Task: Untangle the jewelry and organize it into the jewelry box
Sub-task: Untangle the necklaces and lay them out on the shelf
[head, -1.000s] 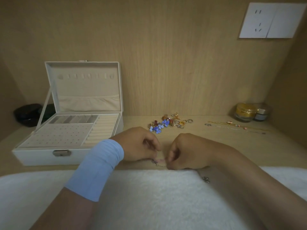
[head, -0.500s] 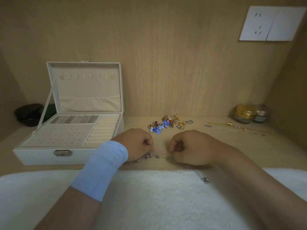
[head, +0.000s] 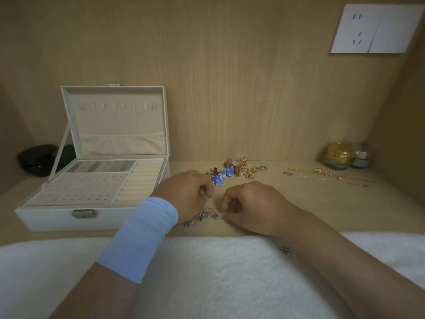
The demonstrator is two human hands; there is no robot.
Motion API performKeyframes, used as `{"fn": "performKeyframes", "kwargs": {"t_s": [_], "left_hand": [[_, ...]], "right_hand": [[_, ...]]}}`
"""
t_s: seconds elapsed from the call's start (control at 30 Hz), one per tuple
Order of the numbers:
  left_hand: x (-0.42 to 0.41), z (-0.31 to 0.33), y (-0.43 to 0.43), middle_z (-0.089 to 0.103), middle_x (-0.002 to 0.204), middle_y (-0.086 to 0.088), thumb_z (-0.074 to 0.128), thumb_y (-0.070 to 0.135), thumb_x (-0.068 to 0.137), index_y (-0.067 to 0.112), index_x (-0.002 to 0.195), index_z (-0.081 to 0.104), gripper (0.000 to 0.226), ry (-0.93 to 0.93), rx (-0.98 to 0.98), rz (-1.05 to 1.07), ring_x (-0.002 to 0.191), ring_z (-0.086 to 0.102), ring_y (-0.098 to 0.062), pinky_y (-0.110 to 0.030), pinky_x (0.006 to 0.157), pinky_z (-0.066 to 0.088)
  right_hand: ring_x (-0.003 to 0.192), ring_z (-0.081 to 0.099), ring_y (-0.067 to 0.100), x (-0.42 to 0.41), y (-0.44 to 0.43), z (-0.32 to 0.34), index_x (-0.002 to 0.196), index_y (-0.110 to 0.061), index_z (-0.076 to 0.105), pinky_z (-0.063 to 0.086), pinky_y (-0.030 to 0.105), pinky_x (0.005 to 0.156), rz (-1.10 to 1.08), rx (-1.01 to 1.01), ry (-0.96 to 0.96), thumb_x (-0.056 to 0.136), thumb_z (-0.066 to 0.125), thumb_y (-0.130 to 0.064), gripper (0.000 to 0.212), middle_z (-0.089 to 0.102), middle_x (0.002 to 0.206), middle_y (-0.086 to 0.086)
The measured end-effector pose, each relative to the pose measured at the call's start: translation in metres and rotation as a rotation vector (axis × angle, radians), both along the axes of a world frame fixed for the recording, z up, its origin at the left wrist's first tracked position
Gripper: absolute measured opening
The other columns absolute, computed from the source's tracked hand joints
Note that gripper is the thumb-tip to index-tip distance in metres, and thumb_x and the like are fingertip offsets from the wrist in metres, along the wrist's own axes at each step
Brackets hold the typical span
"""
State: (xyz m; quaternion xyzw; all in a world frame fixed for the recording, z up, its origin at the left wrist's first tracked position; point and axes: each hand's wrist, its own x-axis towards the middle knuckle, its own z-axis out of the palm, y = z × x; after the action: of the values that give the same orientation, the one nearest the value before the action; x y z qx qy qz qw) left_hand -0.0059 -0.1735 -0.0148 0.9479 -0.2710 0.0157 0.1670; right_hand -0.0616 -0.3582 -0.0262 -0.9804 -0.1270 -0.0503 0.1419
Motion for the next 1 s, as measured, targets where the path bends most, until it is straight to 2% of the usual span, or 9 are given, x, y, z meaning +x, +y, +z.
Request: {"fn": "performKeyframes", "kwargs": {"t_s": [0.13,0.23,0.43,0.53,0.6,0.7,0.77,0.9,1.0], "left_hand": [[-0.005,0.004,-0.001,0.056,0.086,0.017,0.071,0.030,0.081,0.040,0.080,0.074,0.010,0.119,0.081,-0.124,0.083,0.057,-0.004,-0.022,0.078,0.046],[-0.002,0.000,-0.001,0.058,0.075,0.021,0.074,0.032,0.080,0.038,0.084,0.077,0.008,0.129,0.075,-0.081,0.077,0.056,0.001,-0.016,0.072,0.041],[0.002,-0.004,0.000,0.064,0.080,0.019,0.074,0.029,0.081,0.031,0.082,0.078,0.004,0.109,0.035,-0.030,0.082,0.060,-0.001,-0.024,0.083,0.052],[0.002,-0.006,-0.002,0.058,0.084,0.019,0.067,0.032,0.086,0.033,0.083,0.073,0.007,0.056,0.081,-0.055,0.089,0.056,-0.005,-0.028,0.085,0.050],[0.002,-0.009,-0.004,0.056,0.085,0.019,0.063,0.031,0.088,0.033,0.081,0.069,0.010,0.001,0.005,-0.091,0.088,0.051,-0.003,-0.027,0.084,0.047],[-0.001,-0.008,-0.008,0.062,0.072,0.017,0.062,0.025,0.089,0.029,0.081,0.067,0.011,0.126,-0.312,-0.064,0.068,0.055,0.003,-0.018,0.070,0.045],[-0.002,-0.007,-0.011,0.065,0.068,0.014,0.061,0.019,0.089,0.026,0.081,0.067,0.012,0.251,-0.459,-0.040,0.061,0.058,-0.001,-0.017,0.065,0.046],[0.001,-0.005,-0.007,0.072,0.074,0.004,0.059,0.013,0.094,0.015,0.084,0.067,0.013,0.420,-0.622,-0.048,0.069,0.063,-0.014,-0.033,0.072,0.053],[0.000,-0.002,-0.005,0.071,0.072,0.001,0.057,0.009,0.096,0.010,0.089,0.066,0.011,0.459,-0.695,-0.083,0.069,0.062,-0.016,-0.033,0.075,0.052]], "right_hand": [[0.084,0.060,0.000,0.001,-0.003,0.001,0.089,-0.036,0.075,0.051,0.025,0.077,-0.005,-0.008,0.026,0.085,0.067,-0.039,0.010,0.069,0.088,-0.020],[0.087,0.061,0.001,0.002,-0.007,0.004,0.090,-0.034,0.076,0.052,0.028,0.078,-0.032,-0.033,0.048,0.086,0.066,-0.038,0.012,0.070,0.090,-0.019],[0.088,0.061,0.003,0.003,-0.017,0.006,0.087,-0.031,0.075,0.052,0.028,0.079,-0.101,-0.044,0.064,0.086,0.064,-0.034,0.012,0.071,0.089,-0.019],[0.087,0.057,0.004,0.003,-0.016,0.003,0.093,-0.034,0.072,0.049,0.026,0.077,-0.098,-0.060,0.033,0.087,0.061,-0.031,0.013,0.067,0.091,-0.019],[0.079,0.052,0.000,0.003,-0.013,0.000,0.095,-0.037,0.068,0.043,0.024,0.071,-0.066,-0.023,-0.036,0.088,0.062,-0.032,0.010,0.060,0.087,-0.020],[0.068,0.054,-0.003,0.003,-0.006,-0.002,0.085,-0.034,0.065,0.040,0.018,0.064,-0.041,0.218,-0.083,0.086,0.068,-0.036,0.004,0.061,0.077,-0.021],[0.064,0.056,-0.004,0.004,-0.004,-0.002,0.079,-0.030,0.069,0.043,0.015,0.064,-0.041,0.419,-0.010,0.085,0.072,-0.031,0.007,0.064,0.071,-0.023],[0.071,0.063,-0.001,0.006,-0.003,-0.005,0.080,-0.019,0.076,0.051,0.020,0.078,-0.038,0.728,0.140,0.086,0.076,-0.020,0.006,0.075,0.078,-0.008],[0.081,0.070,0.013,0.004,0.000,-0.002,0.089,-0.001,0.073,0.056,0.030,0.085,-0.012,1.061,0.281,0.093,0.067,-0.010,0.011,0.076,0.088,0.011]]}}
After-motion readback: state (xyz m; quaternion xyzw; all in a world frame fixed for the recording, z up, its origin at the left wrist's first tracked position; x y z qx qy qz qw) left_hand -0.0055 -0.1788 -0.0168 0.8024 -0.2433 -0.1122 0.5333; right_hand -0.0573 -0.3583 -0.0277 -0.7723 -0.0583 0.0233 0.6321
